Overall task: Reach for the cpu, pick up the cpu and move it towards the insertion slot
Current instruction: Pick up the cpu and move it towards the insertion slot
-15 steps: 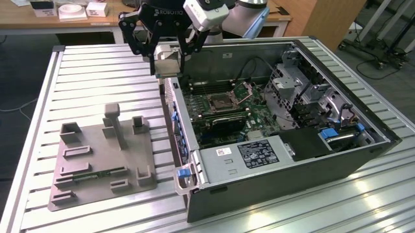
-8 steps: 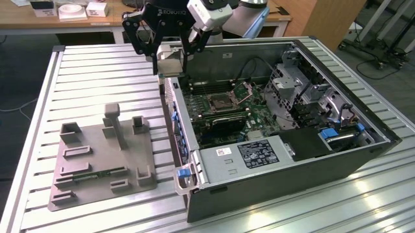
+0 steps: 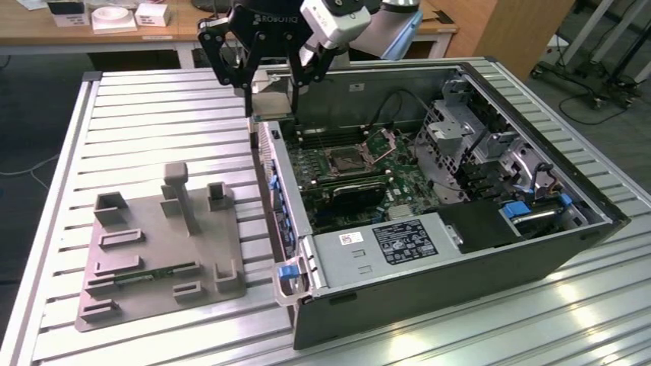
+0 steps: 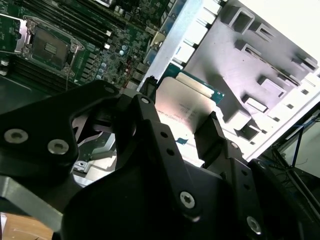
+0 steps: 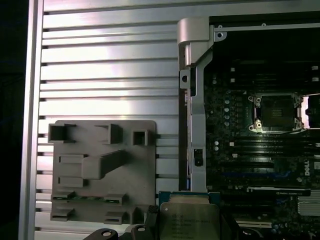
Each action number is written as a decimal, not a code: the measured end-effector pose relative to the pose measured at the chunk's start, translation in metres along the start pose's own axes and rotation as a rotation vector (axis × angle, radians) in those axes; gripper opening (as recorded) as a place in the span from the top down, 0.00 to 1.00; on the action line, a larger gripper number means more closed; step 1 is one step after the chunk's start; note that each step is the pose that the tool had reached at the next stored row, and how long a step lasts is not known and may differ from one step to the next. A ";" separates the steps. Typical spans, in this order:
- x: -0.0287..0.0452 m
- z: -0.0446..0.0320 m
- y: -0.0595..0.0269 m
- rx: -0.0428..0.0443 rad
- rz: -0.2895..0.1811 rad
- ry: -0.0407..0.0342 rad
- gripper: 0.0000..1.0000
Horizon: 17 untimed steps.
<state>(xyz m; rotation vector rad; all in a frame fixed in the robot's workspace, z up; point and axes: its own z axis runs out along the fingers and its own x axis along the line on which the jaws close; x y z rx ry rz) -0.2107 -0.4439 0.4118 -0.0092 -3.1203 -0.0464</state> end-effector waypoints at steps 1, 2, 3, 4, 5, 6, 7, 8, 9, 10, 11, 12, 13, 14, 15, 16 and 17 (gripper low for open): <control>-0.0006 0.0000 0.0000 0.0000 0.000 0.0000 0.45; -0.0012 0.0000 0.0000 0.0000 0.000 0.0000 0.45; -0.0018 0.0000 0.0000 0.0000 0.000 0.0000 0.45; -0.0025 0.0000 0.0001 0.0000 0.000 0.0000 0.45; -0.0032 0.0000 0.0001 0.0000 0.000 0.0000 0.45; -0.0040 -0.0001 0.0001 0.0000 0.000 0.0000 0.45; -0.0046 -0.0001 0.0002 0.0000 0.000 0.0000 0.45; -0.0054 -0.0001 0.0002 0.0000 0.000 0.0000 0.45; -0.0062 -0.0001 0.0002 0.0000 0.000 0.0000 0.45; -0.0068 -0.0001 0.0002 0.0000 0.000 0.0000 0.45; -0.0071 -0.0002 0.0002 0.0000 0.000 0.0000 0.45; -0.0071 -0.0001 0.0002 0.0000 0.000 0.0000 0.45; -0.0071 -0.0001 0.0002 0.0000 0.000 0.0000 0.45; -0.0072 -0.0002 0.0002 0.0000 0.000 0.0000 0.45; -0.0072 -0.0002 0.0003 0.0000 0.000 0.0000 0.45; -0.0075 -0.0002 0.0003 0.0001 0.000 0.0001 0.45; -0.0082 -0.0002 0.0004 0.0001 0.000 0.0001 0.45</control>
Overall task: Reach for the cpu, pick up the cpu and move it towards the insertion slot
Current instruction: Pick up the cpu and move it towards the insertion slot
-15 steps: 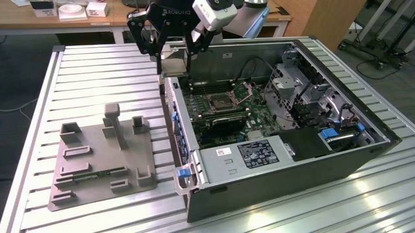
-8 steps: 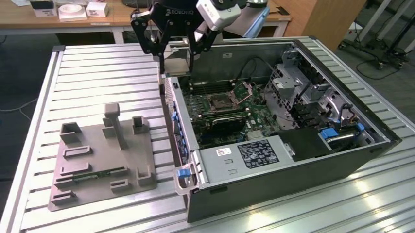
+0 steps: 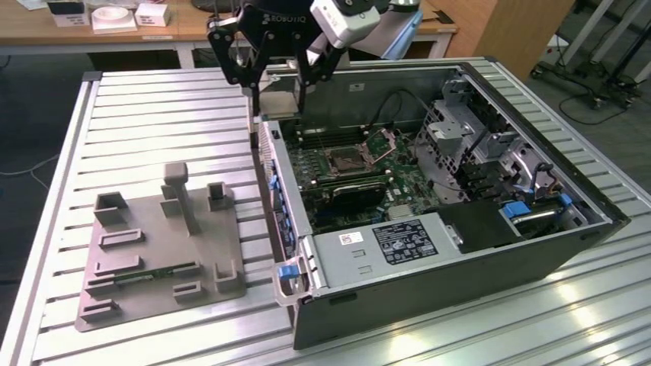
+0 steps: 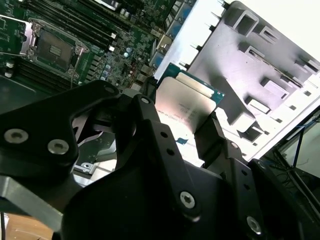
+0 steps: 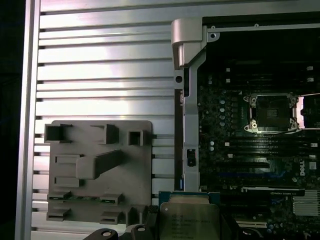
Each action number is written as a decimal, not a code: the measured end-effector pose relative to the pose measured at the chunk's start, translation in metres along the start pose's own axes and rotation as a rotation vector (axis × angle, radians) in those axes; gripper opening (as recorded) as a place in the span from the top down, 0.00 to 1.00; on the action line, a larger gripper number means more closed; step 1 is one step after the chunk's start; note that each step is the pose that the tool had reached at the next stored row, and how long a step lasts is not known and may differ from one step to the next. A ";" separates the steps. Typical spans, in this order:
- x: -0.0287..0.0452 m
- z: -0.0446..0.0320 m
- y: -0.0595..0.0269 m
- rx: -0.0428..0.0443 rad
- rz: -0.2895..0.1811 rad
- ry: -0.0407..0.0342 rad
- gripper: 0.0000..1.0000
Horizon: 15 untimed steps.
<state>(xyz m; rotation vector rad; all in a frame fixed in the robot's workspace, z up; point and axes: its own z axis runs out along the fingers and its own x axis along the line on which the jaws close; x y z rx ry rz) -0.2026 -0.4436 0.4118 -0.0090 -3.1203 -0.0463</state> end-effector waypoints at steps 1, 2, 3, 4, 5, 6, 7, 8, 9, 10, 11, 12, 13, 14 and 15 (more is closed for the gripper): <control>-0.0011 0.0000 0.0001 0.0000 0.000 0.0000 0.45; -0.0024 0.0000 0.0002 -0.0001 0.000 0.0000 0.45; -0.0038 -0.0001 0.0004 0.0000 0.000 0.0000 0.45; -0.0051 -0.0001 0.0005 -0.0001 0.000 -0.0001 0.45; -0.0064 -0.0001 0.0007 0.0000 0.000 0.0000 0.45; -0.0078 -0.0001 0.0009 -0.0001 0.000 -0.0001 0.45; -0.0092 -0.0001 0.0010 -0.0001 0.000 -0.0001 0.45; -0.0107 -0.0001 0.0012 -0.0001 0.000 -0.0001 0.45; -0.0120 -0.0002 0.0014 -0.0001 0.000 0.0000 0.45; -0.0134 -0.0002 0.0016 -0.0001 0.000 0.0000 0.45; -0.0147 -0.0002 0.0017 -0.0001 0.000 0.0000 0.45; -0.0160 -0.0003 0.0019 0.0000 0.000 0.0000 0.45; -0.0172 -0.0003 0.0020 0.0000 0.000 0.0000 0.45; -0.0183 -0.0003 0.0022 -0.0001 0.000 0.0000 0.45; -0.0196 -0.0003 0.0023 -0.0001 0.000 -0.0001 0.45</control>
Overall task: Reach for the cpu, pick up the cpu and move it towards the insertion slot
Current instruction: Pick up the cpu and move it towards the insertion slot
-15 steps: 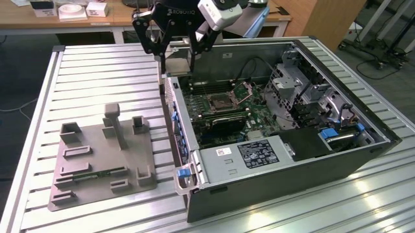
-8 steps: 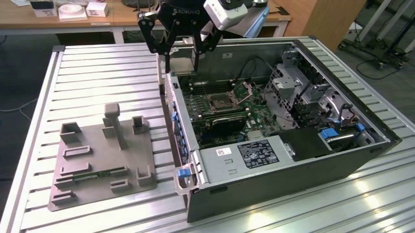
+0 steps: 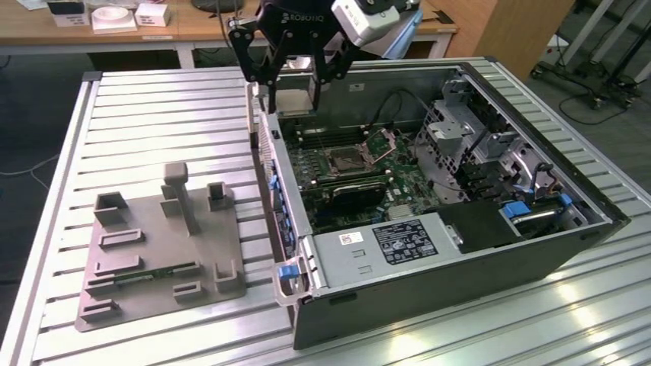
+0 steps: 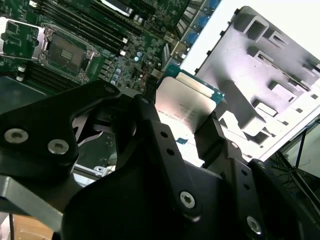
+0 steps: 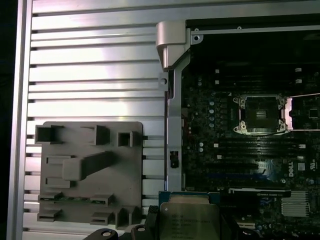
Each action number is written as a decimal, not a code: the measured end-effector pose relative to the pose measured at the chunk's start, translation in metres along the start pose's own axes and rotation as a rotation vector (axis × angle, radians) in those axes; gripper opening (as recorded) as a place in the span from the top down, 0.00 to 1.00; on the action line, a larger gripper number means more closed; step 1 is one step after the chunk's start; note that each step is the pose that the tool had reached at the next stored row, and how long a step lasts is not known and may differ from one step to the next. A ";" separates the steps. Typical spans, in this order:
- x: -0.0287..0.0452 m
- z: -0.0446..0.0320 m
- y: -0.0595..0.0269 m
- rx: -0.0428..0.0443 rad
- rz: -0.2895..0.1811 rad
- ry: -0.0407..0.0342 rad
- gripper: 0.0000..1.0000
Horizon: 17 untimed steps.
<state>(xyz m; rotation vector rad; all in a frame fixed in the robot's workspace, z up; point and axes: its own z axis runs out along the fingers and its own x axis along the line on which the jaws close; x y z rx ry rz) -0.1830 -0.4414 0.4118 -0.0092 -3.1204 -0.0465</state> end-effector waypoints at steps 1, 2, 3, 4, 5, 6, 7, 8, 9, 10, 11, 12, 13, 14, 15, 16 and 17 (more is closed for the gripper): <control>-0.0011 -0.0001 0.0001 0.0000 0.000 0.0001 0.45; -0.0023 -0.0001 0.0002 0.0001 0.000 0.0002 0.45; -0.0034 -0.0001 0.0004 0.0001 0.000 0.0001 0.45; -0.0046 -0.0001 0.0004 0.0001 0.000 0.0001 0.45; -0.0058 -0.0001 0.0006 0.0000 0.000 0.0001 0.45; -0.0070 -0.0002 0.0007 0.0001 0.000 0.0001 0.45; -0.0082 -0.0002 0.0008 0.0001 0.000 0.0001 0.45; -0.0093 -0.0002 0.0009 0.0001 0.000 0.0001 0.45; -0.0104 -0.0002 0.0010 0.0000 0.000 0.0001 0.45; -0.0116 -0.0003 0.0011 0.0001 0.000 0.0001 0.45; -0.0127 -0.0003 0.0013 0.0000 0.000 0.0001 0.45; -0.0137 -0.0003 0.0014 0.0001 0.000 0.0001 0.45; -0.0148 -0.0003 0.0015 0.0000 0.000 0.0001 0.45; -0.0160 -0.0003 0.0016 0.0001 0.000 0.0001 0.45; -0.0170 -0.0004 0.0018 0.0001 0.000 0.0001 0.45; -0.0181 -0.0004 0.0019 0.0001 0.000 0.0001 0.45; -0.0192 -0.0004 0.0020 0.0001 0.000 0.0002 0.45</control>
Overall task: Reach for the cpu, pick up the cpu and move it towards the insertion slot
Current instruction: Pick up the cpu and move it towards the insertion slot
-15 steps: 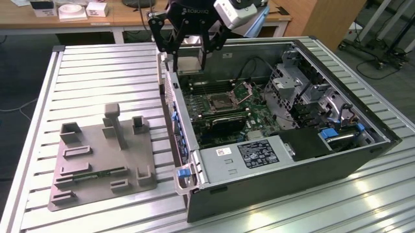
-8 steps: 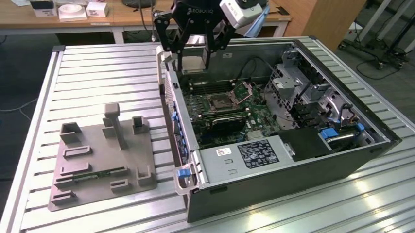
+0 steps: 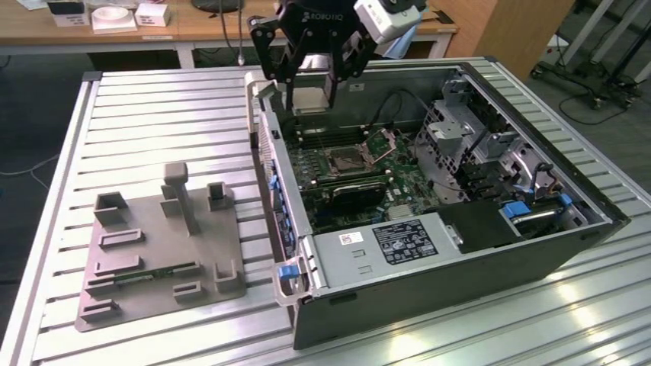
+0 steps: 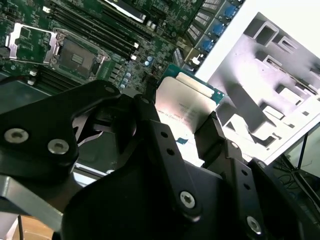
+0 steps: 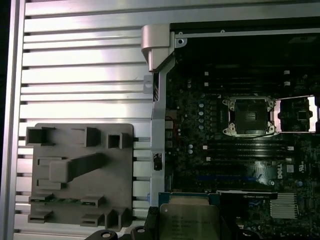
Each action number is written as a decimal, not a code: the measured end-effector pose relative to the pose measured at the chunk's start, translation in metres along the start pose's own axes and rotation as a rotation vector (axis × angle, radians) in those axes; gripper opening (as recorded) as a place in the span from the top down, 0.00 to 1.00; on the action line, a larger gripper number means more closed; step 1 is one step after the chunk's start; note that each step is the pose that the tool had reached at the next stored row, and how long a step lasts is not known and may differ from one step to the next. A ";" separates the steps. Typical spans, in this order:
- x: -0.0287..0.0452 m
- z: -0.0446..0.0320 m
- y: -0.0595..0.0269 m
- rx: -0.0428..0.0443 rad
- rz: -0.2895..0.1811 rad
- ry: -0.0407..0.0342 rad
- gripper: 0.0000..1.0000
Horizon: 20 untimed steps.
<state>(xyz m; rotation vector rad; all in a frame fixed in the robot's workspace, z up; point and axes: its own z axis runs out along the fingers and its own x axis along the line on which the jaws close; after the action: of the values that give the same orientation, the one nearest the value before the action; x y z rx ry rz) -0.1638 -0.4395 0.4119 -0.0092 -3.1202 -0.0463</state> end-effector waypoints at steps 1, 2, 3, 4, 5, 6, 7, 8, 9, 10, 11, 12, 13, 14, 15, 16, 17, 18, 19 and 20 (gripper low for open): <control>-0.0010 0.0000 0.0001 -0.0001 0.000 -0.0001 0.45; -0.0021 0.0000 0.0002 -0.0001 0.000 0.0000 0.45; -0.0032 0.0000 0.0004 -0.0001 0.000 -0.0001 0.45; -0.0044 0.0000 0.0005 -0.0001 0.000 -0.0001 0.45; -0.0055 -0.0001 0.0007 0.0000 0.000 0.0000 0.45; -0.0066 -0.0001 0.0008 0.0000 0.000 -0.0001 0.45; -0.0076 -0.0001 0.0009 0.0000 0.000 0.0000 0.45; -0.0087 -0.0001 0.0010 0.0000 0.000 0.0000 0.45; -0.0099 -0.0001 0.0012 -0.0001 0.000 -0.0001 0.45; -0.0110 -0.0002 0.0013 0.0000 0.000 0.0000 0.45; -0.0123 -0.0001 0.0014 -0.0001 0.000 -0.0001 0.45; -0.0134 -0.0002 0.0016 -0.0001 0.000 -0.0001 0.45; -0.0145 -0.0002 0.0017 -0.0001 0.000 -0.0001 0.45; -0.0157 -0.0002 0.0018 -0.0001 0.000 -0.0001 0.45; -0.0168 -0.0003 0.0020 -0.0001 0.000 0.0000 0.45; -0.0180 -0.0003 0.0021 -0.0001 0.000 -0.0001 0.45; -0.0191 -0.0003 0.0023 -0.0001 0.000 -0.0001 0.45; -0.0202 -0.0003 0.0024 -0.0001 0.000 0.0000 0.45; -0.0213 -0.0003 0.0026 -0.0001 0.000 0.0000 0.45; -0.0224 -0.0004 0.0027 0.0000 0.000 0.0000 0.45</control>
<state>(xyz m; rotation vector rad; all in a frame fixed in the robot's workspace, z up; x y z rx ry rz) -0.1413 -0.4369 0.4118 -0.0093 -3.1203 -0.0464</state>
